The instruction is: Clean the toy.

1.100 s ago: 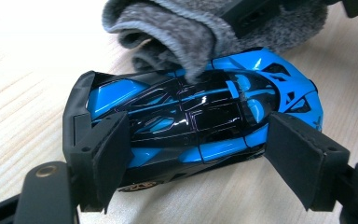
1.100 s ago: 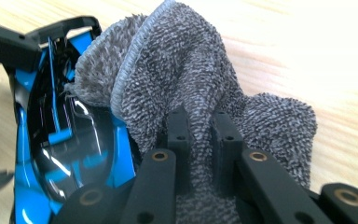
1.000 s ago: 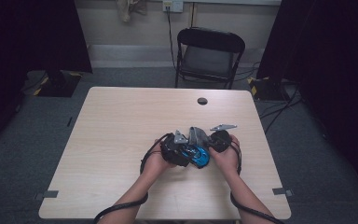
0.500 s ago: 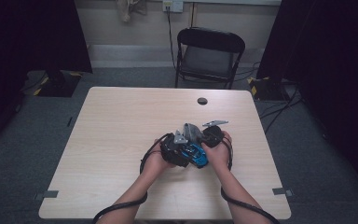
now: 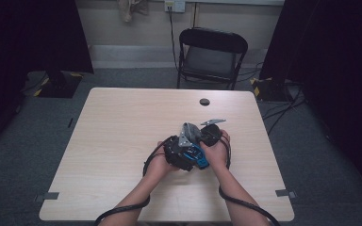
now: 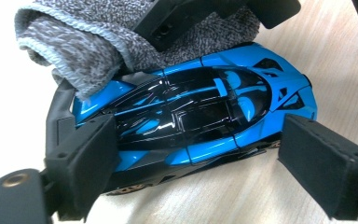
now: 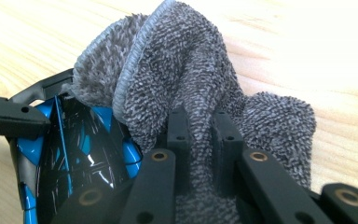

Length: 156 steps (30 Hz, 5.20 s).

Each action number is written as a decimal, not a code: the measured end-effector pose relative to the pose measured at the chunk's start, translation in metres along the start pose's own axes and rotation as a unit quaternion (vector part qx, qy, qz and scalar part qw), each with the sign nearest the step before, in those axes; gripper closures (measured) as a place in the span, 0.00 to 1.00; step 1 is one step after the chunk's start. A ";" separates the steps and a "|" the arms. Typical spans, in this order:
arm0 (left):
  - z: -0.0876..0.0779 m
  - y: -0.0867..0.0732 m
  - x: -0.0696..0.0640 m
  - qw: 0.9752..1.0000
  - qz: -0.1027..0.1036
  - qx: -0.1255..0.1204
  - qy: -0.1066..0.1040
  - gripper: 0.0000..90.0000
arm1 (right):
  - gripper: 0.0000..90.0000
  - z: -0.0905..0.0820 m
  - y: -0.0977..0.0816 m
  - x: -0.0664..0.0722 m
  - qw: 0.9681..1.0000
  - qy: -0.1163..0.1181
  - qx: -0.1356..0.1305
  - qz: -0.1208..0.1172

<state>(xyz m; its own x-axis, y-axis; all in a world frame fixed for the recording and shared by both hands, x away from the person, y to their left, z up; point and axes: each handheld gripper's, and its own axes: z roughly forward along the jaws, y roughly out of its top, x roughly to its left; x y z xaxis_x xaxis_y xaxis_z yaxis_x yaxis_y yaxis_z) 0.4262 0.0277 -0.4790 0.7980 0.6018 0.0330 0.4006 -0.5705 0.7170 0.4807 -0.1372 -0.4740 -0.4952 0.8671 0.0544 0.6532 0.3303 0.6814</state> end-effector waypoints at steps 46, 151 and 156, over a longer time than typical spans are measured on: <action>-0.003 0.003 0.001 0.998 -0.054 -0.009 0.003 0.19 | 0.90 -0.040 -0.036 -0.041 0.999 -0.025 -0.006 0.021; -0.001 0.002 -0.001 0.997 -0.064 -0.008 0.042 0.24 | 0.90 0.013 0.015 0.010 1.000 0.004 0.000 0.004; -0.001 0.001 -0.002 0.997 -0.063 -0.016 0.043 0.24 | 0.90 0.009 0.017 0.007 1.000 0.013 -0.020 0.010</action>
<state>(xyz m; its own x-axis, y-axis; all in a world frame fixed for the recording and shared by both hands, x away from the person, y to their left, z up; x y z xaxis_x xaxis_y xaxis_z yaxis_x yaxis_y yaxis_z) 0.4250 0.0266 -0.4776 0.6997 0.7144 -0.0008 0.4806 -0.4699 0.7405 0.4941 -0.1224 -0.4689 -0.4971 0.8632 0.0880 0.6406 0.2967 0.7082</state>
